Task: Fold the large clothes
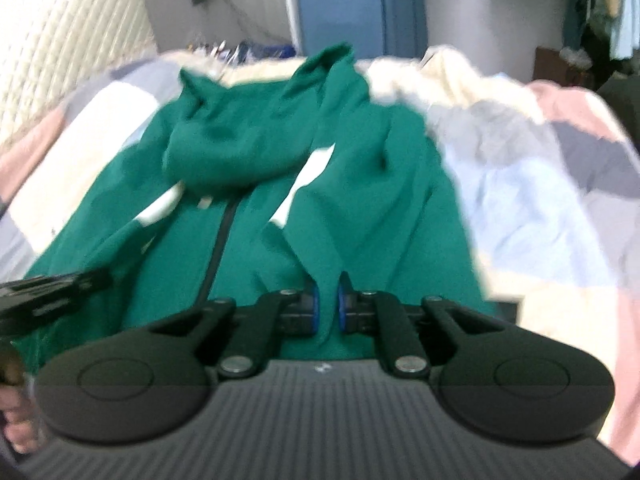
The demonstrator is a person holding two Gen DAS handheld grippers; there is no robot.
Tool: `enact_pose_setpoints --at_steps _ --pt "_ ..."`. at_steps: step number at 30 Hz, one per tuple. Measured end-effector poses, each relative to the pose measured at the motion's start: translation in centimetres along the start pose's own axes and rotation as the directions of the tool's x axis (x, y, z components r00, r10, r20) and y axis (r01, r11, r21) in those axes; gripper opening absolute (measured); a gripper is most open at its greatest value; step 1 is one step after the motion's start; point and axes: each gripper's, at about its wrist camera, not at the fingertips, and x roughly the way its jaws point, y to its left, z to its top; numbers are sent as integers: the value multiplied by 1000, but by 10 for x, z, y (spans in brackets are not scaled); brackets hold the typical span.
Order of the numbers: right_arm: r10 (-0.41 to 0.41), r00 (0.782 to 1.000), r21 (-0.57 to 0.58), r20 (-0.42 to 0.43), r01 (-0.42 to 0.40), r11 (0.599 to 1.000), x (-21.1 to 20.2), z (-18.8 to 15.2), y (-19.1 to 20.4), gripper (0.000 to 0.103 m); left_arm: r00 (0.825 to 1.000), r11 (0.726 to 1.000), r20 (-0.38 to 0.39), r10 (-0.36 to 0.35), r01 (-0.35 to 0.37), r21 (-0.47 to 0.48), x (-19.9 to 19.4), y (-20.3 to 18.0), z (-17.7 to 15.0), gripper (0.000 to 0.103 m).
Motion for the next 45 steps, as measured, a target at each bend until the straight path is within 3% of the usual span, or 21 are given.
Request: enact_pose_setpoints --at_steps 7,12,17,24,32,40,45 --pt "-134 987 58 83 130 990 -1 55 -67 11 988 986 27 151 -148 -75 -10 81 79 5" --pt "-222 971 146 84 208 967 19 77 -117 11 960 957 29 278 -275 -90 3 124 134 5" --pt "-265 963 223 49 248 943 53 82 -158 11 922 919 3 387 -385 -83 37 147 160 5" --pt "-295 956 241 0 286 927 103 77 -197 11 858 854 -62 511 -514 -79 105 176 160 5" --pt "-311 950 217 -22 308 926 144 72 -218 12 780 778 -103 617 -624 -68 155 206 150 5" --pt "-311 950 217 -16 307 927 158 67 -221 12 762 756 -133 634 -647 -103 185 231 141 5" --pt "-320 947 217 -10 314 924 160 67 -220 12 765 758 -127 631 -643 -110 182 228 136 5"
